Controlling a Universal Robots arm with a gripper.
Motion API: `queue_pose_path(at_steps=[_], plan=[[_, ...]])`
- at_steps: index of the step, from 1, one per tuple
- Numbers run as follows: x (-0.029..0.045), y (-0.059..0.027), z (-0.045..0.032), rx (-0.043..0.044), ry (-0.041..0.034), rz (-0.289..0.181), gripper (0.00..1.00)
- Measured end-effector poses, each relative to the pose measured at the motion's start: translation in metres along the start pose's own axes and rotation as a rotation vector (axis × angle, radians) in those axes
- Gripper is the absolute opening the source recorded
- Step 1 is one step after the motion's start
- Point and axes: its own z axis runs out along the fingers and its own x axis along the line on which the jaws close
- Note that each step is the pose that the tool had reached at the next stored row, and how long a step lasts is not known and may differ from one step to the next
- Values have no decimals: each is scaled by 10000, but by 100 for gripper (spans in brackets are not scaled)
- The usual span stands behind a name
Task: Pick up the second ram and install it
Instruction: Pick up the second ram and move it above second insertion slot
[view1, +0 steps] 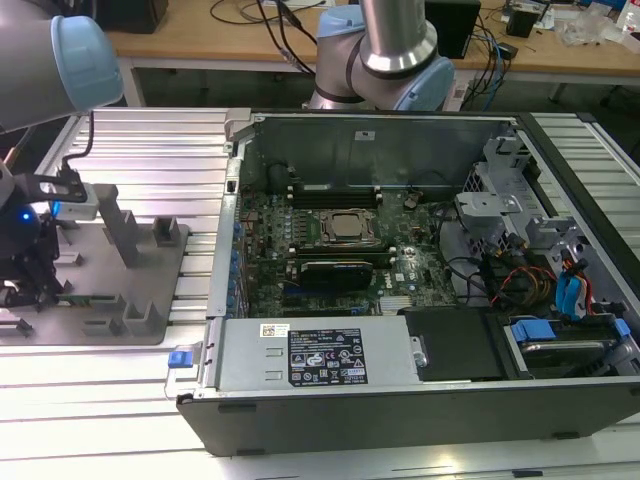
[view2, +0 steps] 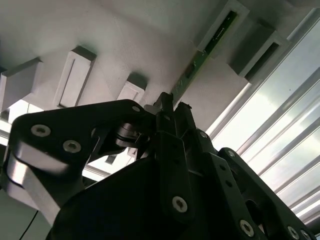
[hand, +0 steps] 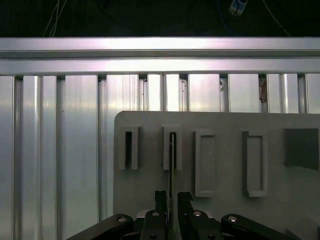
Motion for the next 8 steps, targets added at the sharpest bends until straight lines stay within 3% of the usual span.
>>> queue_pose_path(at_steps=[8], plan=[[0, 0, 7, 0, -18, -2, 21]])
